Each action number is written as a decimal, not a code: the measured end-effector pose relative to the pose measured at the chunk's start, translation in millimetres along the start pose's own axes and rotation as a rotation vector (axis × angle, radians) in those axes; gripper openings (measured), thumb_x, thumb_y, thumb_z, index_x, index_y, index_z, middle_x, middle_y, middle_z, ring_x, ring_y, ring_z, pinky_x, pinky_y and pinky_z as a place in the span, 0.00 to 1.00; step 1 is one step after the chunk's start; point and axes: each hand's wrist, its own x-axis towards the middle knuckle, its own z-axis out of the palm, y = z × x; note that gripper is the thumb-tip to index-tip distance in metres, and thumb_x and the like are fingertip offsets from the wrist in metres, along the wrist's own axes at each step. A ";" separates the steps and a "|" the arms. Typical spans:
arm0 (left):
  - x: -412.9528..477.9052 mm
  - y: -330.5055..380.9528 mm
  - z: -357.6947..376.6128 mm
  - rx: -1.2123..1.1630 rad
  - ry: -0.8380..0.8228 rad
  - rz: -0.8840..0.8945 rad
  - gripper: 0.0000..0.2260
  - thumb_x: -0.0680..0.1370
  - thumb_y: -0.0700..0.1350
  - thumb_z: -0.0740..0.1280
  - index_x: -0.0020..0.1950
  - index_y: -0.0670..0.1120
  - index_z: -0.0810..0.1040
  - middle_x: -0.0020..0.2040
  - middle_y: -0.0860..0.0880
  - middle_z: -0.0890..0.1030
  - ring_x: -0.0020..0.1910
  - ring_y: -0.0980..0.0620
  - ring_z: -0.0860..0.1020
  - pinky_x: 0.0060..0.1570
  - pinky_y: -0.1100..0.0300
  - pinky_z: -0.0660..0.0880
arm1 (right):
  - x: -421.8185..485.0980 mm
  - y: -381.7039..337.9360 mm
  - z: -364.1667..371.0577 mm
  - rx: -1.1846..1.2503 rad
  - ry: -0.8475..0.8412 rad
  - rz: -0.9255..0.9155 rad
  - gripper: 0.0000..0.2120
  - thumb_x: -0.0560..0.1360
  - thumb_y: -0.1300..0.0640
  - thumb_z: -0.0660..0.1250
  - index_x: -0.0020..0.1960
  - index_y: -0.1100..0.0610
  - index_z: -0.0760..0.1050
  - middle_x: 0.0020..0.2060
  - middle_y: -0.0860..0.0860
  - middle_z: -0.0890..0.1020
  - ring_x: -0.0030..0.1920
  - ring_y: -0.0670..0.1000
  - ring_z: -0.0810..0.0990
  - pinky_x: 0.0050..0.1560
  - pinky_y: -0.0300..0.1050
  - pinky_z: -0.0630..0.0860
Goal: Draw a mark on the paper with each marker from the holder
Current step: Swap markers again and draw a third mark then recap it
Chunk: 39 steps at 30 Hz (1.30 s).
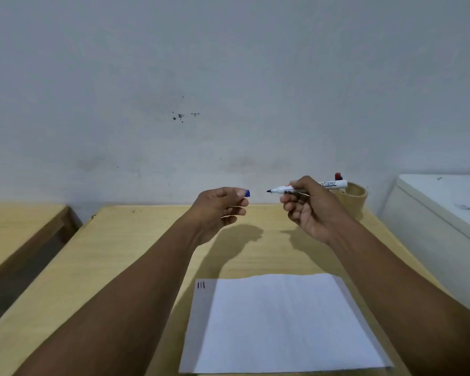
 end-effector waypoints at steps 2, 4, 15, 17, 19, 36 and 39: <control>14.0 4.2 22.6 -0.032 -0.046 0.003 0.04 0.79 0.45 0.71 0.49 0.46 0.84 0.40 0.50 0.84 0.37 0.52 0.81 0.42 0.59 0.73 | 0.8 -9.4 -9.7 -0.005 0.028 -0.030 0.08 0.78 0.59 0.65 0.40 0.59 0.77 0.27 0.54 0.80 0.21 0.47 0.75 0.22 0.36 0.66; 25.5 6.5 42.1 -0.035 -0.092 0.002 0.04 0.79 0.45 0.71 0.51 0.45 0.84 0.40 0.50 0.84 0.37 0.52 0.81 0.42 0.59 0.74 | 2.8 -16.5 -18.8 -0.001 0.046 -0.055 0.08 0.78 0.60 0.66 0.40 0.59 0.77 0.27 0.54 0.80 0.21 0.47 0.76 0.21 0.36 0.66; 69.7 9.4 100.5 0.054 -0.121 0.056 0.04 0.78 0.42 0.72 0.48 0.42 0.84 0.37 0.48 0.83 0.36 0.52 0.82 0.42 0.61 0.77 | 24.7 -29.3 -55.3 0.018 0.047 -0.121 0.07 0.78 0.60 0.71 0.43 0.62 0.80 0.31 0.56 0.84 0.26 0.47 0.81 0.26 0.37 0.73; 76.1 12.9 101.9 0.105 -0.105 0.081 0.04 0.78 0.43 0.72 0.48 0.42 0.84 0.37 0.48 0.84 0.36 0.52 0.82 0.43 0.60 0.77 | 27.0 -29.9 -56.4 0.037 0.042 -0.088 0.08 0.78 0.57 0.71 0.45 0.61 0.80 0.31 0.55 0.84 0.26 0.47 0.81 0.25 0.37 0.72; 81.5 19.4 105.0 0.152 -0.088 0.120 0.06 0.77 0.43 0.74 0.48 0.41 0.84 0.36 0.47 0.84 0.35 0.51 0.82 0.43 0.59 0.77 | 27.3 -36.9 -60.1 -0.059 0.056 -0.020 0.14 0.77 0.48 0.72 0.48 0.60 0.78 0.30 0.54 0.84 0.24 0.47 0.80 0.21 0.36 0.69; 146.7 61.4 199.6 0.991 -0.138 0.473 0.08 0.75 0.44 0.76 0.50 0.42 0.86 0.37 0.47 0.85 0.37 0.51 0.83 0.32 0.68 0.73 | 37.4 -116.0 -159.1 -0.621 0.409 -0.014 0.14 0.79 0.51 0.68 0.52 0.63 0.81 0.35 0.57 0.84 0.25 0.50 0.78 0.23 0.39 0.67; 150.8 56.9 212.9 1.087 -0.187 0.450 0.13 0.74 0.48 0.76 0.56 0.45 0.84 0.43 0.46 0.86 0.41 0.50 0.84 0.40 0.61 0.77 | 42.9 -111.2 -156.9 -0.681 0.394 -0.020 0.13 0.79 0.53 0.68 0.53 0.63 0.81 0.35 0.57 0.84 0.26 0.51 0.79 0.25 0.40 0.68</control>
